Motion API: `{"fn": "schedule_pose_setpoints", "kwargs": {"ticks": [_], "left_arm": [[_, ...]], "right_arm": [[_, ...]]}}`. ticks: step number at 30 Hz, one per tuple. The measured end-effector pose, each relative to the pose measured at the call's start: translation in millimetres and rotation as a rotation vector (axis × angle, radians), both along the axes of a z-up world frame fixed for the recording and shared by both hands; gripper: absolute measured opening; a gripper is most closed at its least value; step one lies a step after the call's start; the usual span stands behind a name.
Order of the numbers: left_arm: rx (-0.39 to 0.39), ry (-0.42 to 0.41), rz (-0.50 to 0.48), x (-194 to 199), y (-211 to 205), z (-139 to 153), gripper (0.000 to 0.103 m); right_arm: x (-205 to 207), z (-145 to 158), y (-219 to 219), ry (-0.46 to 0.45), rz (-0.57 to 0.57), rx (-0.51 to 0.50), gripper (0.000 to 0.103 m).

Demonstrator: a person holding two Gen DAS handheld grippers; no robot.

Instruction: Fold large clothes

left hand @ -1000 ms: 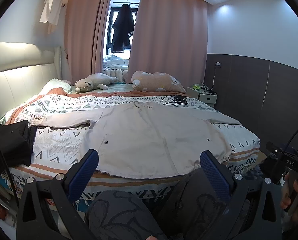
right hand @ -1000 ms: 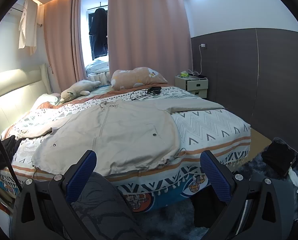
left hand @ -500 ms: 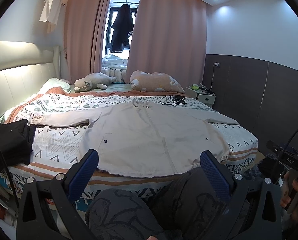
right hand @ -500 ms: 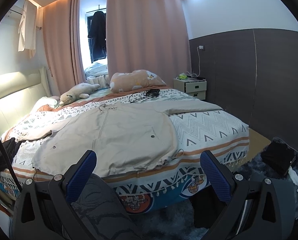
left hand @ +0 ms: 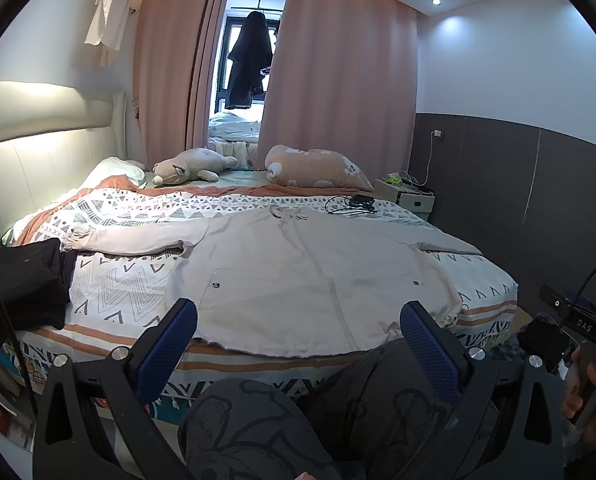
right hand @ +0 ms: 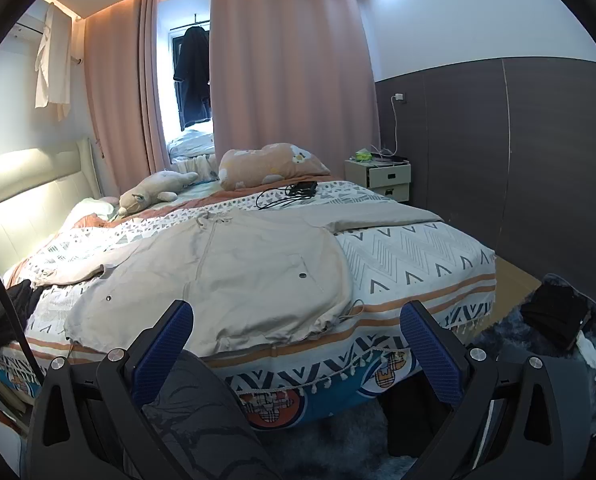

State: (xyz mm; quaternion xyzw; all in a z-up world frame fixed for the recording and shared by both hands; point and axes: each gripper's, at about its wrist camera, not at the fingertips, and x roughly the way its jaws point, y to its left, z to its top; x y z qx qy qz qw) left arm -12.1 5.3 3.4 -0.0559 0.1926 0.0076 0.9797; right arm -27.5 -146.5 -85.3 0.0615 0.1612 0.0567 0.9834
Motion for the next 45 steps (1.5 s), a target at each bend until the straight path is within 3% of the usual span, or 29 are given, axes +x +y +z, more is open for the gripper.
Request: {"fn": "schedule_pose_setpoints", "kwargs": {"ticks": [21,31,36,45], "left_arm": [[-0.02,-0.027,0.013,-13.3,7.8,15.8,0.103],[-0.054,0.022,0.004,-6.6,18.4,8.2,0.103],[-0.042,0.031,0.012,4.6,26.0,11.0,0.103],[-0.032,0.07,0.062,40.8,62.8,0.2,0.103]], "right_arm": [[-2.8,11.5,-6.7,-0.04,0.019,0.013,0.103],[0.9,-1.2,-6.0,-0.04,-0.013,0.007,0.103],[18.5,2.1,-0.7,-0.01,-0.026,0.042,0.103],[80.3,17.7,41.3,0.003,0.047,-0.004,0.103]]}}
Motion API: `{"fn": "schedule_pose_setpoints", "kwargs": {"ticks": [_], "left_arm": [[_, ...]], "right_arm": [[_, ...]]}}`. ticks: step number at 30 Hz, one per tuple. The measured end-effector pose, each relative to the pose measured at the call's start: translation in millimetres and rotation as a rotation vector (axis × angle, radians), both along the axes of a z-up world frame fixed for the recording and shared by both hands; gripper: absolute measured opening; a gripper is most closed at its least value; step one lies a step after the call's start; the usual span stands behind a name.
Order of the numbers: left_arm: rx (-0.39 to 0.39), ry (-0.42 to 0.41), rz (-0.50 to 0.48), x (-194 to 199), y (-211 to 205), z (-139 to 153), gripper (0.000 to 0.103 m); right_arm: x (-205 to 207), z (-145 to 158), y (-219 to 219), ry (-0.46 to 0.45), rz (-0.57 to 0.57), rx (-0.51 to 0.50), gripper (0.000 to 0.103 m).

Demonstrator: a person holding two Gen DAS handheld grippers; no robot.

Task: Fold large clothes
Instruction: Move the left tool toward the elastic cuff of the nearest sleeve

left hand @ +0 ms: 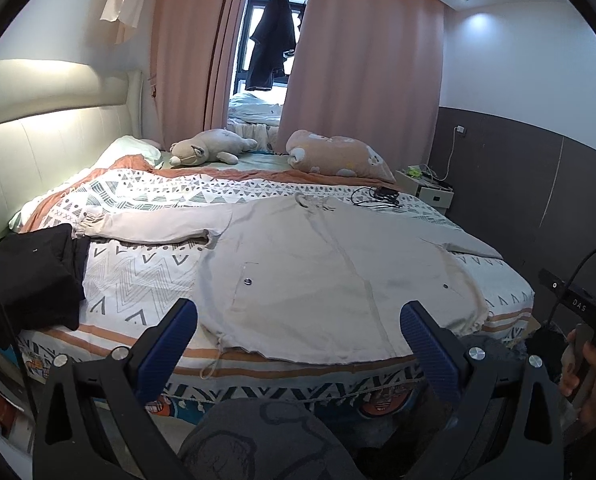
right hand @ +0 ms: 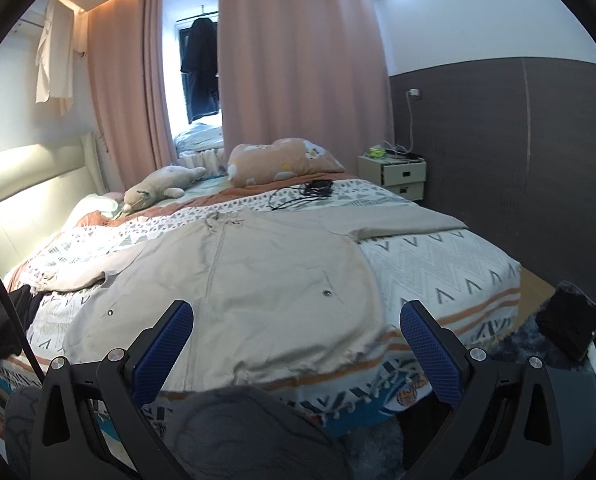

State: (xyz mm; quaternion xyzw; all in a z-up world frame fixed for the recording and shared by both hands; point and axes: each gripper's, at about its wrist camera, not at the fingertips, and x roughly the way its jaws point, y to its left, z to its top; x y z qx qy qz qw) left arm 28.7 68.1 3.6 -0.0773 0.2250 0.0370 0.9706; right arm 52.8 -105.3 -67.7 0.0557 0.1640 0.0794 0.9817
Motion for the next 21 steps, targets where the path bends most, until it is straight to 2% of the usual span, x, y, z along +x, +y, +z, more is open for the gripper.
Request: {"fn": "schedule_pose_setpoints", "kwargs": {"ticks": [6,11,18,21], "left_arm": [[-0.029,0.023,0.053,32.7,31.0,-7.3,0.103],[-0.042,0.052,0.098,64.3,57.8,-15.0,0.103],[-0.064,0.101,0.145,111.3,95.6,-25.6,0.103],[-0.081,0.119,0.167,129.3,113.0,-27.5,0.103]], "right_arm": [[56.0,10.9,28.3,0.0,0.066,0.043,0.103],[105.1,16.5,54.6,0.0,0.118,0.027,0.103],[169.0,23.9,72.3,0.027,0.185,0.03,0.103],[189.6,31.2,78.4,0.009,0.202,0.053,0.103]]}}
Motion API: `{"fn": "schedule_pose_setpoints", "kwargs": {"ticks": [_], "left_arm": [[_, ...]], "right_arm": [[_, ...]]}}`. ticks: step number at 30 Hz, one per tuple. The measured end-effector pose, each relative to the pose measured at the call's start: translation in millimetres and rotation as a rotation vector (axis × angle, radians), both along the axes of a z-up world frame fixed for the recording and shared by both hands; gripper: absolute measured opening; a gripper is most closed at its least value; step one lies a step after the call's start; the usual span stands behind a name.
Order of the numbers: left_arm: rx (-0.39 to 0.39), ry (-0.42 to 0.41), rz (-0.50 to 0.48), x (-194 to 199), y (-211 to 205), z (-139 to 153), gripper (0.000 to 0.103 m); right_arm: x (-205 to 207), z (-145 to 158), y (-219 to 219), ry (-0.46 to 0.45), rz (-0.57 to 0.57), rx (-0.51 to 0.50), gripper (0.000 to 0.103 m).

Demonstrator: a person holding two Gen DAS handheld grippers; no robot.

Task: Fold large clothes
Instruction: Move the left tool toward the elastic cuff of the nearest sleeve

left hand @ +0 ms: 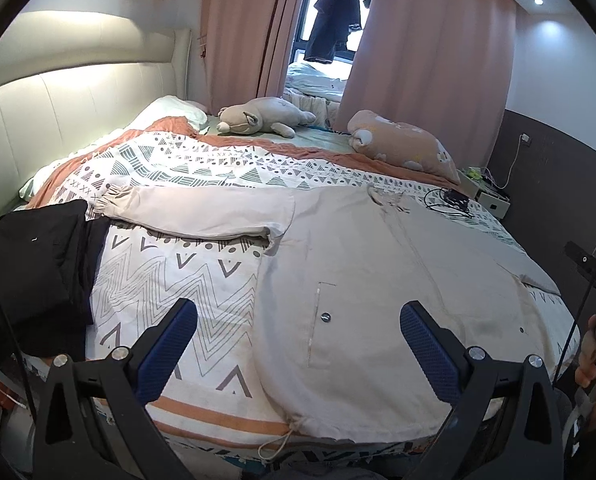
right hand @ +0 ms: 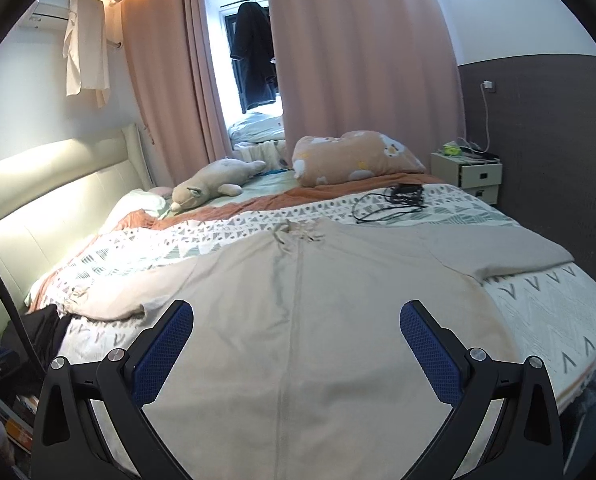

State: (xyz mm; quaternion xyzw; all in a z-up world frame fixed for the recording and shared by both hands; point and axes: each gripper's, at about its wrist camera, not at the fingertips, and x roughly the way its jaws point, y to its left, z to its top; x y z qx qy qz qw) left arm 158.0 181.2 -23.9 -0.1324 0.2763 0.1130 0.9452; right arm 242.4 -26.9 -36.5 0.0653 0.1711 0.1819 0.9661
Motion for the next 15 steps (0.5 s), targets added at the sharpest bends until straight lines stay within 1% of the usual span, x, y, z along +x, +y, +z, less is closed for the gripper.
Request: {"fn": "schedule_pose_setpoints", "kwargs": {"ticks": [4,8,12,15], "left_arm": [[-0.005,0.012,0.039,17.9,24.3,3.3,0.103],[-0.006,0.014,0.077,33.2,52.4,9.3,0.103],[-0.012,0.025,0.12,47.8,89.1,13.9,0.103],[-0.004,0.044,0.152,59.9,118.6,15.8,0.103]], "right_arm": [[30.2,10.6,8.2,0.015,0.041,0.046,0.103],[57.8,20.8,16.2,0.011,0.074,0.102,0.103],[88.5,23.8,32.9,0.049,0.131,0.11,0.103],[110.1,32.3,43.9,0.055,0.179,0.1,0.103]]}}
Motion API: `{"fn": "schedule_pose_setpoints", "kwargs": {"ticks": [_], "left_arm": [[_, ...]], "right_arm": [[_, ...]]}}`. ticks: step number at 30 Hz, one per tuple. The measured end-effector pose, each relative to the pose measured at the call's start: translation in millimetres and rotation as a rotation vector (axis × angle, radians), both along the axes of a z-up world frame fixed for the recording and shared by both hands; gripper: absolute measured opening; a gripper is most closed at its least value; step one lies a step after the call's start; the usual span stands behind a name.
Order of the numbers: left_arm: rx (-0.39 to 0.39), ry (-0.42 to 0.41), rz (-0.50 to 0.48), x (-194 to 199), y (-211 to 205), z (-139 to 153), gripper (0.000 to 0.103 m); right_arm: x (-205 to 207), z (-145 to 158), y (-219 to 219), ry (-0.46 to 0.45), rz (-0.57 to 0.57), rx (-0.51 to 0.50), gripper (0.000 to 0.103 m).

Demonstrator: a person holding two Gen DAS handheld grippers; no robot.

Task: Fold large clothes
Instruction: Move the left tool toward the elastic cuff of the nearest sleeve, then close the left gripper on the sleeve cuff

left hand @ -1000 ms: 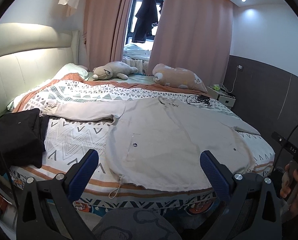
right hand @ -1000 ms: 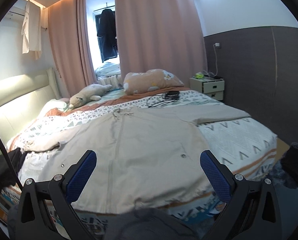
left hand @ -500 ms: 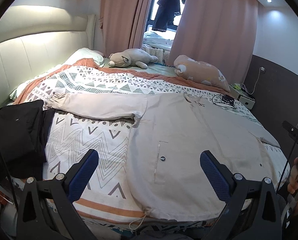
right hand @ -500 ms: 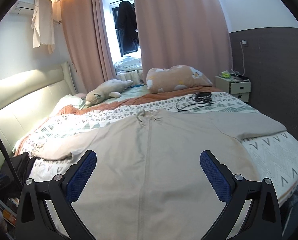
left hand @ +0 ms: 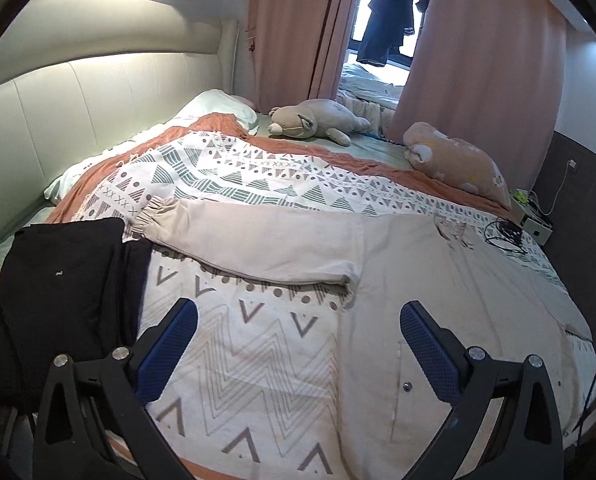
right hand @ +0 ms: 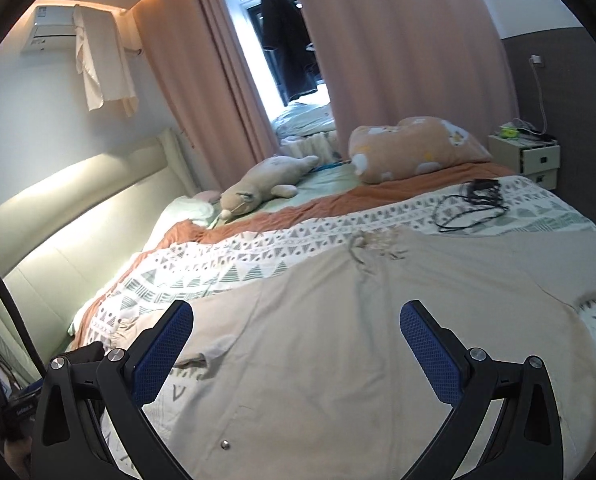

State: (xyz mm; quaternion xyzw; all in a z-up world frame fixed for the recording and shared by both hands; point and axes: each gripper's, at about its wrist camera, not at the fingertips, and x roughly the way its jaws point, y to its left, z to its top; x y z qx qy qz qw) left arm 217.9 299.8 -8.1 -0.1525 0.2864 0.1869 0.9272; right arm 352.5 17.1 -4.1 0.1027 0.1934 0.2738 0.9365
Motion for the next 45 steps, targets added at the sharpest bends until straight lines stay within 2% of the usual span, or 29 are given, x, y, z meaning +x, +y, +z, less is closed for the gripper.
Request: {"fn": "schedule_pose_setpoints", "kwargs": {"ticks": [6,11,16,19,21,25,27,30,38,39,40,41,42,43,44,45], "left_arm": [[-0.02,0.046,0.057,25.4,60.7,-3.8,0.103],[-0.059,0.131,0.109,59.7,112.2,-26.1,0.1],[-0.167,0.174,0.157,95.6,149.7,-65.4,0.099],[-0.274,0.204,0.214,111.1,166.7,-95.9,0.089],[-0.329,0.208,0.218,121.8,174.4,-113.6,0.089],[-0.332,0.24,0.242,146.7,189.2,-140.6,0.088],[-0.324,0.249,0.264,157.3,195.8,-151.1,0.088],[-0.289,0.265,0.274,174.0,201.0,-162.6,0.088],[-0.282,0.329,0.312,199.9,231.9,-192.1,0.087],[-0.277,0.331,0.308,201.7,234.2,-194.4,0.083],[-0.274,0.33,0.317,201.6,235.8,-195.3,0.065],[-0.271,0.325,0.329,200.7,236.1,-194.9,0.054],[-0.273,0.306,0.325,199.3,235.9,-193.1,0.049],[-0.276,0.29,0.309,199.4,235.4,-190.9,0.034],[-0.271,0.286,0.293,200.5,234.5,-187.7,0.024],[-0.264,0.279,0.279,202.5,233.3,-183.7,0.022]], "right_arm": [[53.9,4.2,19.1,0.028,0.107,-0.04,0.103],[88.0,-16.6,20.7,0.063,0.123,-0.084,0.103],[119.3,-43.0,14.5,0.135,0.109,-0.12,0.103],[139.5,-56.5,5.0,0.178,0.103,-0.111,0.103],[147.1,-57.8,8.8,0.193,0.107,-0.116,0.103],[156.9,-56.7,16.5,0.228,0.096,-0.14,0.103],[159.8,-43.5,38.7,0.242,0.097,-0.146,0.103],[166.2,-41.4,60.1,0.246,0.092,-0.169,0.103],[186.0,-57.8,81.3,0.296,0.1,-0.205,0.103],[187.6,-59.7,84.3,0.302,0.102,-0.207,0.103],[188.4,-61.2,85.2,0.305,0.102,-0.209,0.103],[189.4,-62.1,87.8,0.306,0.104,-0.212,0.103],[190.3,-63.0,89.1,0.308,0.107,-0.212,0.103],[191.6,-63.7,90.7,0.31,0.111,-0.211,0.103],[192.7,-64.6,93.4,0.313,0.116,-0.207,0.103],[194.4,-66.0,94.1,0.319,0.121,-0.199,0.103]]}}
